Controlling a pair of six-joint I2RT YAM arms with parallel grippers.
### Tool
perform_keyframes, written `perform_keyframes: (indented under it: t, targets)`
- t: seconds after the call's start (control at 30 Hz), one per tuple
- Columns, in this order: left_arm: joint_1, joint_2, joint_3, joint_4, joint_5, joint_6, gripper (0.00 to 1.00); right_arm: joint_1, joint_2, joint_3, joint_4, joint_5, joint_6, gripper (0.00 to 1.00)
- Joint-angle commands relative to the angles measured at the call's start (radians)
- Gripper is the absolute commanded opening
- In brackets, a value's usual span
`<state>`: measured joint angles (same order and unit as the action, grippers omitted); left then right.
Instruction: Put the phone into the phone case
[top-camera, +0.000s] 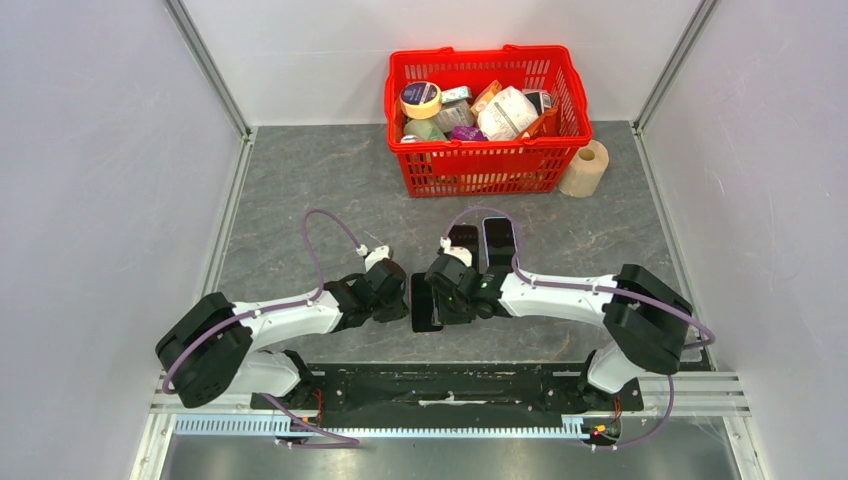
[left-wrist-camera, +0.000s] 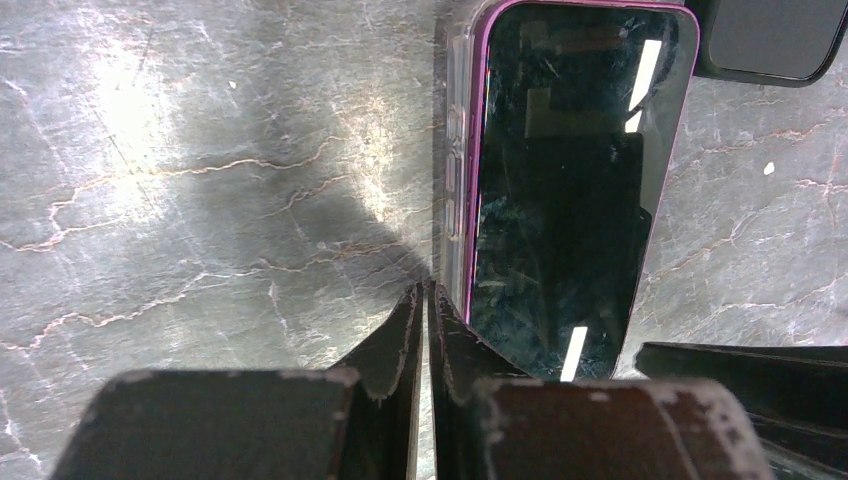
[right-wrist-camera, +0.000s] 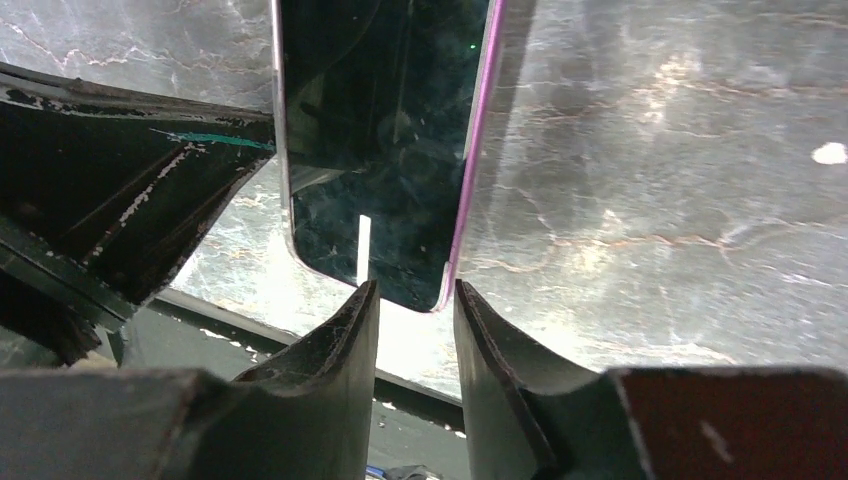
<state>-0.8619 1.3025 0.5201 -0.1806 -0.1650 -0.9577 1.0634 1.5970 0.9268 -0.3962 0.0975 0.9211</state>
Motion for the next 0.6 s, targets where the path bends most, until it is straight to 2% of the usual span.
perform_keyframes:
  t: [0.0,0.27,0.4,0.57]
  targets:
    - [-0.011,-0.005,-0.009,0.017,-0.017,-0.033,0.1,0.003,-0.083,-0.026,-0.041,0.089,0.011,0.41]
    - [-0.011,-0.001,-0.009,0.02,-0.015,-0.033,0.1,0.003,-0.008,-0.006,-0.017,0.067,0.01,0.39]
    - [-0.011,0.0,-0.01,0.02,-0.013,-0.033,0.1,0.003,0.024,0.012,-0.011,0.058,0.007,0.34]
    - [-0.012,0.004,-0.013,0.028,-0.007,-0.032,0.09,0.003,0.042,0.023,-0.005,0.043,0.006,0.22]
